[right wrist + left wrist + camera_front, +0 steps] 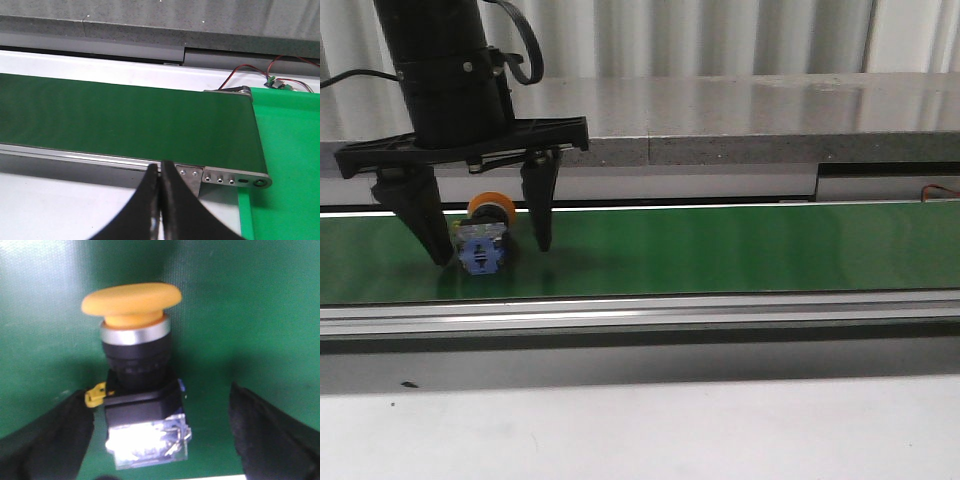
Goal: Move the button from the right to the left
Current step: 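Lower the open left gripper over the button on the belt, then close the left gripper on the button and lift it, then carry the button over the blue tray and lower it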
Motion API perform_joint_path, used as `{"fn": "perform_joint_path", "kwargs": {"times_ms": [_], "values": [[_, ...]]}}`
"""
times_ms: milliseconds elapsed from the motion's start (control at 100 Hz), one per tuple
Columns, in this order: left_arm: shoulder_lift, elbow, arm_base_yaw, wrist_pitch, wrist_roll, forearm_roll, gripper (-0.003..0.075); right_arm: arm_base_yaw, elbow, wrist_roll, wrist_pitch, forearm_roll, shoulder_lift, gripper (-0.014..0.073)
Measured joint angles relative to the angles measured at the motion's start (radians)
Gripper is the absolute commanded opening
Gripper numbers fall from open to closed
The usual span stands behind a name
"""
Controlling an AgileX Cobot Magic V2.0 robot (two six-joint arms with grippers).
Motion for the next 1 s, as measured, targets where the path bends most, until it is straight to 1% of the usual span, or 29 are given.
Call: {"fn": "perform_joint_path", "kwargs": {"times_ms": [20,90,110,130,210,260,320,520,610,780,1000], "values": [[0.000,0.000,0.000,0.000,0.000,0.003,0.0392,0.000,0.000,0.000,0.000,0.000,0.000,-0.0068],[0.000,-0.002,0.000,0.002,-0.004,0.007,0.0253,0.000,0.000,0.000,0.000,0.000,0.000,-0.0068],[0.000,-0.002,0.000,0.004,-0.004,0.015,0.0229,0.000,0.000,0.000,0.000,0.000,0.000,-0.0068],[0.000,-0.002,0.000,0.004,-0.006,0.015,0.0181,0.000,0.000,0.000,0.000,0.000,0.000,-0.0068],[0.000,-0.002,0.000,0.012,-0.008,0.020,0.0085,0.000,0.000,0.000,0.000,0.000,0.000,-0.0068],[0.000,-0.003,0.000,0.020,-0.010,0.031,0.0054,0.000,0.000,0.000,0.000,0.000,0.000,-0.0068],[0.000,-0.002,0.000,0.028,-0.010,0.042,0.0041,0.000,0.000,0.000,0.000,0.000,0.000,-0.0068],[-0.038,-0.002,0.002,0.048,-0.010,0.072,0.0042,0.000,0.000,0.000,-0.001,0.000,0.000,-0.0068],[-0.073,-0.002,0.025,0.054,0.008,0.076,0.0042,0.000,0.000,0.000,-0.001,0.000,0.000,-0.0068],[-0.122,-0.002,0.118,0.084,0.079,0.084,0.0042,0.000,0.000,0.000,-0.001,0.000,0.000,-0.0068],[-0.145,-0.002,0.280,0.115,0.206,0.090,0.0042,0.000,0.000,0.000,-0.001,0.000,0.000,-0.0068]]}}
